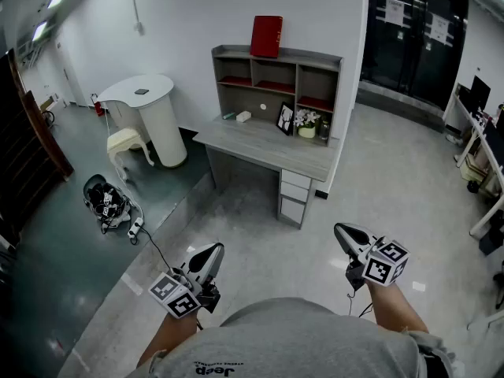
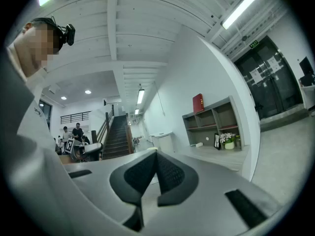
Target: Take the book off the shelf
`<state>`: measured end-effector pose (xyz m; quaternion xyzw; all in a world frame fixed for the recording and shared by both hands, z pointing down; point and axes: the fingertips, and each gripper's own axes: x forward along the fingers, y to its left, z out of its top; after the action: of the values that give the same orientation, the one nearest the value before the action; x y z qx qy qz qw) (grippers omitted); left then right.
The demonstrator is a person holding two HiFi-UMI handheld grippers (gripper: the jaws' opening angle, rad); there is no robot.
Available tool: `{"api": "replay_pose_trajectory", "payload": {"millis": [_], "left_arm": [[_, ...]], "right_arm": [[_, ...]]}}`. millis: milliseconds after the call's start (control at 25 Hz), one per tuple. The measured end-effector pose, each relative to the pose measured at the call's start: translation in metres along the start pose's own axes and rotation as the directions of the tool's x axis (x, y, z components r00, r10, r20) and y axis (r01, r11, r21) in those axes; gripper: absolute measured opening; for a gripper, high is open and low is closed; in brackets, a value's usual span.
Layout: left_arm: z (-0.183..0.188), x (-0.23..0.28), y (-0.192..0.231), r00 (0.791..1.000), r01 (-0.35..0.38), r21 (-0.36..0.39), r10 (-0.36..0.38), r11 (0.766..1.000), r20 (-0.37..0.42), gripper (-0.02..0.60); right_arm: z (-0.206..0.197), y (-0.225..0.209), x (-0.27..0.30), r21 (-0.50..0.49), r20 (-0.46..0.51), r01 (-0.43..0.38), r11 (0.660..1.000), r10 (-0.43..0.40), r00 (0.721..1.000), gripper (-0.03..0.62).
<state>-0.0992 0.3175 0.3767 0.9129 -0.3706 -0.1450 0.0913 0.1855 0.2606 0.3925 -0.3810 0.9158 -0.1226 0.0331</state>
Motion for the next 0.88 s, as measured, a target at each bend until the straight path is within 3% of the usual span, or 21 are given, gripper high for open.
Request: {"api": "replay_pose_trajectory", "payload": {"millis": [560,880], "left_arm": [[-0.003,0.016,-0.001,1.0,0.005,-0.003,-0.005,1.0,0.001,0.015],[-0.008,0.035,-0.013,1.0,0.008,0.0,-0.008,1.0,-0.013,0.015]], "right_arm": [[0.004,-0.014,-0.002,-0.006,-0.007,0.004,1.0,-0.004,1.0,-0.003],[0.009,-0.032,-0.016,0.048,0.006,0.015,0.999,-0.015,1.0,0.002]]}}
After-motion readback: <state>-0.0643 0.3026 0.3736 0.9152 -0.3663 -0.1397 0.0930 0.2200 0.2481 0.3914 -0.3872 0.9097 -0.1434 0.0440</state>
